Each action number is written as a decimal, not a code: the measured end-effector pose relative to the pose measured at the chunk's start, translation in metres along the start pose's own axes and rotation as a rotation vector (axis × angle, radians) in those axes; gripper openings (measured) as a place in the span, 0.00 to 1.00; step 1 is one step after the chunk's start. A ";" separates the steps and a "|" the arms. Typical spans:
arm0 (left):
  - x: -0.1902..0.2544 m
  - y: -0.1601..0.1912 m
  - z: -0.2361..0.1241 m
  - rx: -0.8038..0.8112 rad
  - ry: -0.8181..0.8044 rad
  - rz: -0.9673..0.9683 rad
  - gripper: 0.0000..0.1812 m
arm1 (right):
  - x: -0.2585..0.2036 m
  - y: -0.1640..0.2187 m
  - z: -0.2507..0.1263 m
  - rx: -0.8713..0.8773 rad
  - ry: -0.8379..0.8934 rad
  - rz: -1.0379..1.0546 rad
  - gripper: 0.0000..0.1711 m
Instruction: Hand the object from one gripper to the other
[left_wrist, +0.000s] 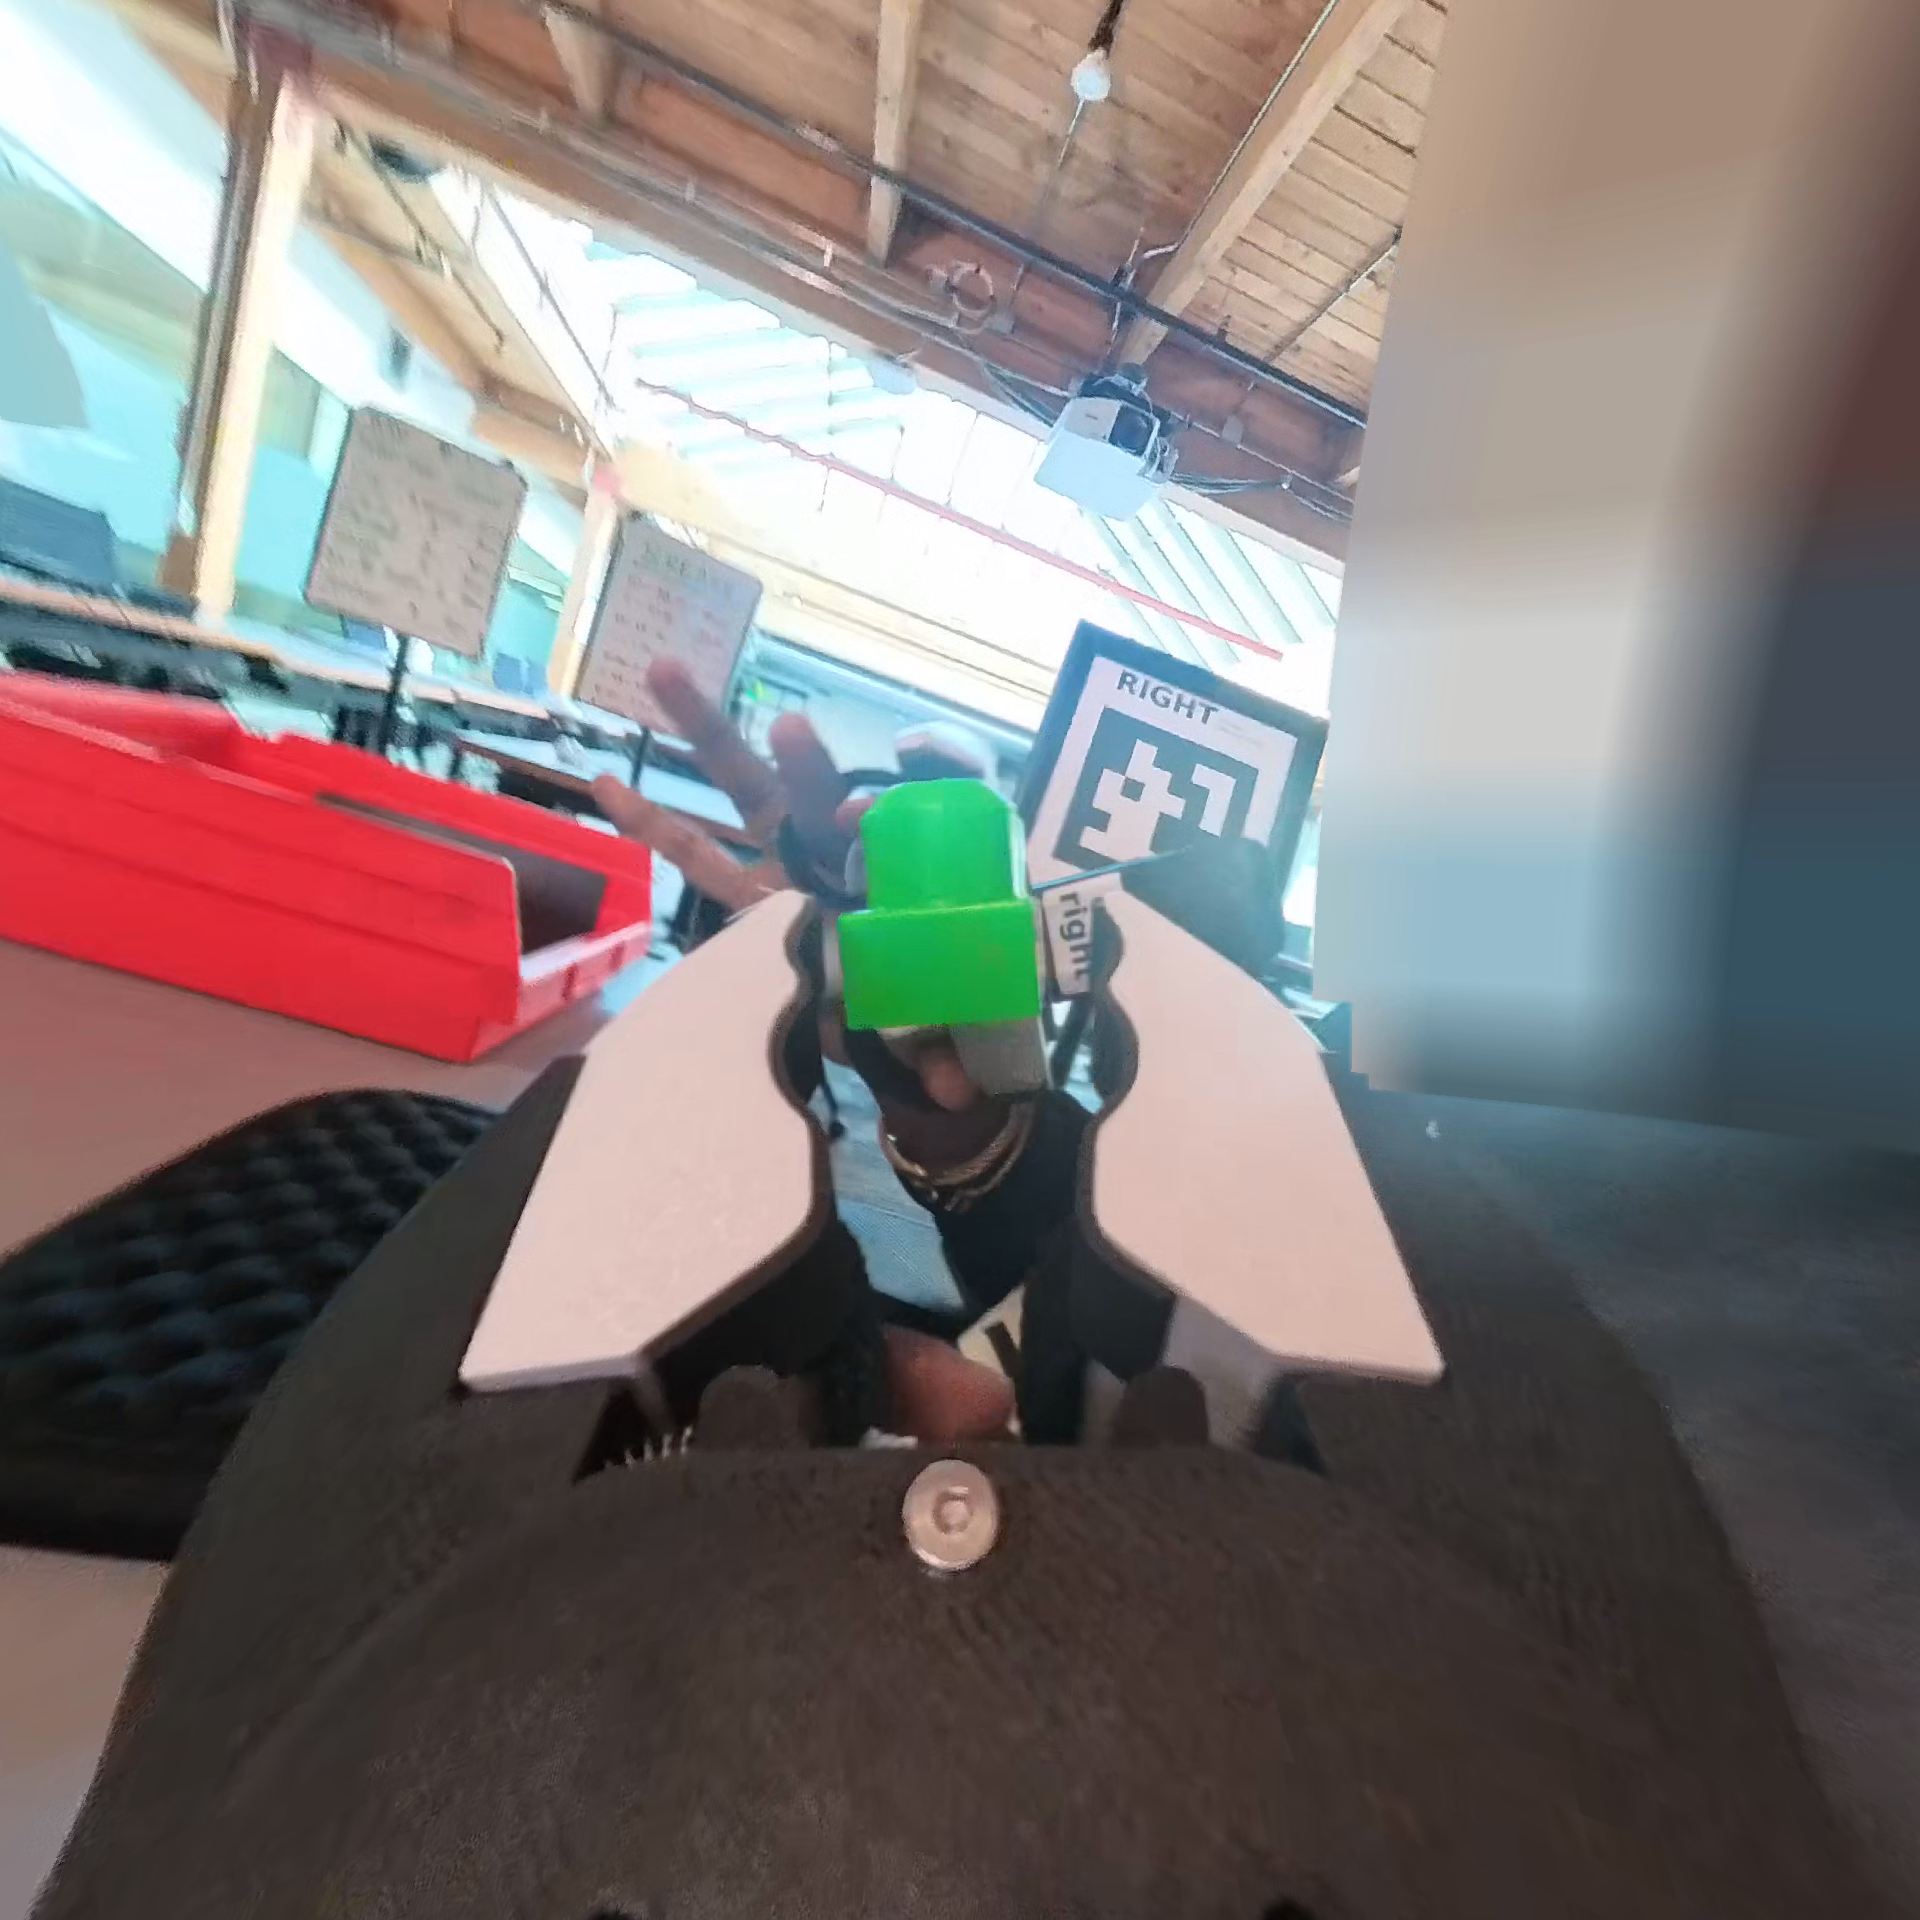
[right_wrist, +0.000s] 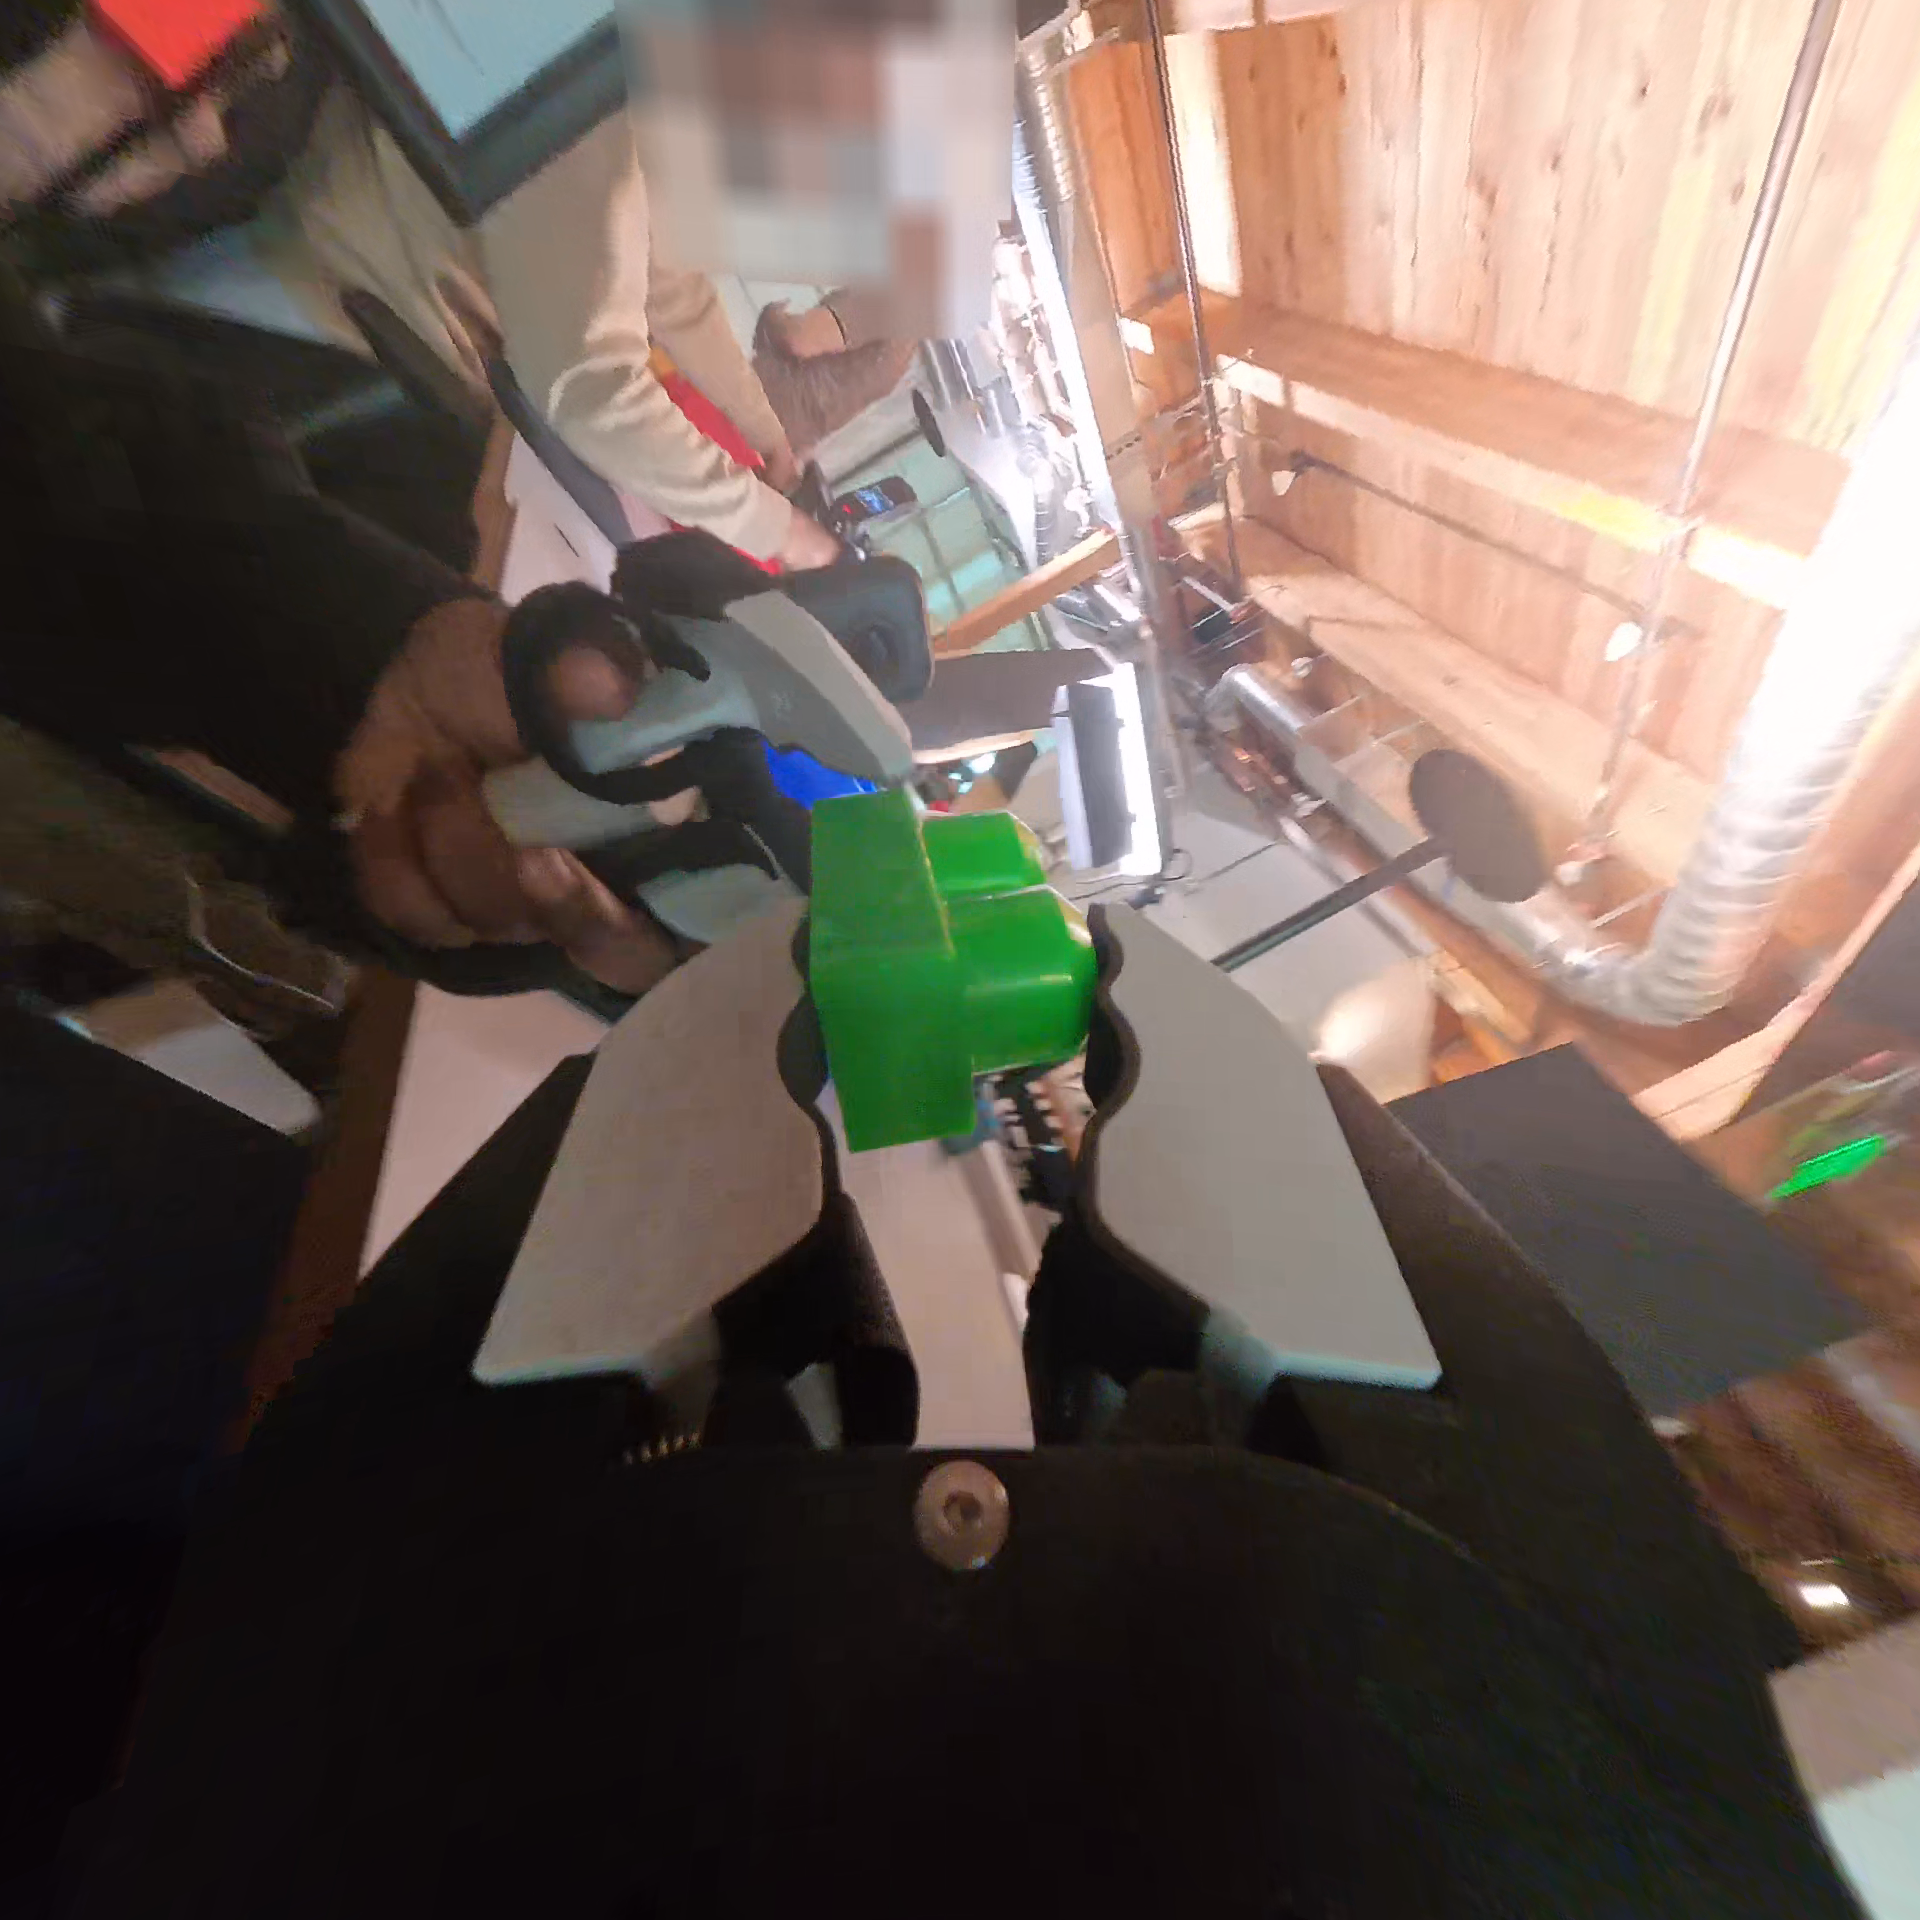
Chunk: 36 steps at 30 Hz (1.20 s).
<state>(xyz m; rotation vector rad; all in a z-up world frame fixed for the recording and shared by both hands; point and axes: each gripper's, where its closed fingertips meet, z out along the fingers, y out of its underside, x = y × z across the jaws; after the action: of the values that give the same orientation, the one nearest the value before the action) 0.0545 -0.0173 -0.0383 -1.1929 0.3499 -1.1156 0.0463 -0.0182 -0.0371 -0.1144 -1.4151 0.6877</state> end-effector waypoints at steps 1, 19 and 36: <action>0.002 -0.003 -0.001 0.013 -0.007 0.059 0.30 | 0.002 -0.001 0.000 0.012 -0.003 0.069 0.28; 0.014 0.008 0.000 -0.105 -0.072 0.587 0.26 | -0.016 -0.012 -0.001 0.103 -0.281 0.709 0.28; -0.006 -0.004 -0.007 -0.017 -0.006 -0.117 0.26 | -0.013 -0.004 -0.004 -0.004 -0.050 -0.241 0.35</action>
<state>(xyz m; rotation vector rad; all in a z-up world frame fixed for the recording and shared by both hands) 0.0443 -0.0164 -0.0397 -1.2441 0.2881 -1.2125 0.0519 -0.0268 -0.0471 0.0699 -1.4494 0.4916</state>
